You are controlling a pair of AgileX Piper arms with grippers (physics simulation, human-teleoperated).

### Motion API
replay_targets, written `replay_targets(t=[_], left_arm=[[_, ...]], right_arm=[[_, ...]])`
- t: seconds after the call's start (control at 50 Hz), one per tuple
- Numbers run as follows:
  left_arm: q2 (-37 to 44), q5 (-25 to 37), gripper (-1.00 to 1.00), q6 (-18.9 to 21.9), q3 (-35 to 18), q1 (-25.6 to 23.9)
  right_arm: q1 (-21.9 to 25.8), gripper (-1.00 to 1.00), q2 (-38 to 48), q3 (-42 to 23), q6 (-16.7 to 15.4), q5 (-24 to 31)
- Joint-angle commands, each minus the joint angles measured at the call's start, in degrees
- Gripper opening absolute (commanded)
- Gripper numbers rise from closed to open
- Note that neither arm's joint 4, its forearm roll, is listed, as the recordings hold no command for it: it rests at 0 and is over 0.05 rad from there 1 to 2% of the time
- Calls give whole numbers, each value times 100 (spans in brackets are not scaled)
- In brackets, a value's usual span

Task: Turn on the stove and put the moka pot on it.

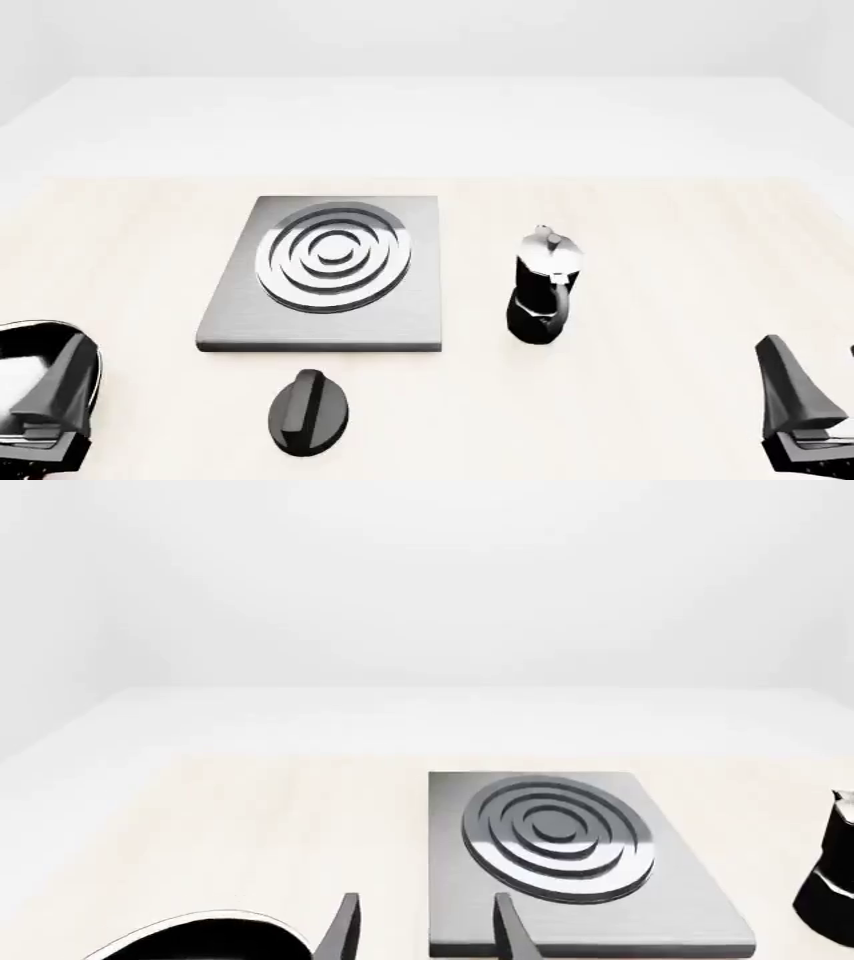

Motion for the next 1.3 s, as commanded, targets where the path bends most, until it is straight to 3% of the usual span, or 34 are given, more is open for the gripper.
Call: replay_targets(t=[0.02,0.12,0.16,0.2,0.22,0.24,0.28,0.34,0.36,0.4,0.42,0.44,0.58,0.72,0.82,0.96,1.0,1.02,1.26,1.3], left_arm=[[8,158,100,-86,-141,30],[6,475,100,235,18,15],[92,734,100,415,22,249],[560,559,100,241,22,289],[1186,170,100,414,22,259],[3264,-1518,100,404,-301,122],[3629,-1533,100,491,-548,38],[3835,-633,100,127,-1264,-232],[3687,-541,100,-17,-1324,-618],[3829,-182,100,140,-1633,-595],[3976,-30,100,-20,-1793,-713],[3979,28,100,142,-1847,-712],[4548,494,100,283,-2403,-889],[5137,1047,100,132,-2989,-1142],[5514,1444,100,335,-3527,-1202],[6047,1822,100,372,-3888,-1312],[6068,1846,100,577,-3921,-1283],[6732,2226,100,587,-4243,-1387],[7323,2353,100,415,-4380,-1669],[7315,2314,100,538,-4379,-1631]], right_arm=[[1,100,20,-10,53,6],[26,100,111,-13,87,-53],[50,100,128,-4,89,-70],[80,100,168,-3,102,-105],[75,100,139,1,123,-82],[77,100,136,2,124,-79],[81,100,146,2,127,-95],[83,100,203,3,175,-145],[53,100,166,3,196,-115],[43,100,117,4,167,-65],[10,100,146,5,169,-81],[16,100,130,5,174,-70],[-3,100,72,4,145,-54],[6,100,91,6,117,-68],[18,100,131,6,121,-101],[20,100,139,6,103,-125],[20,100,142,6,97,-125],[8,100,152,6,101,-139],[-4,100,97,6,144,-98],[-4,100,84,6,147,-88]])
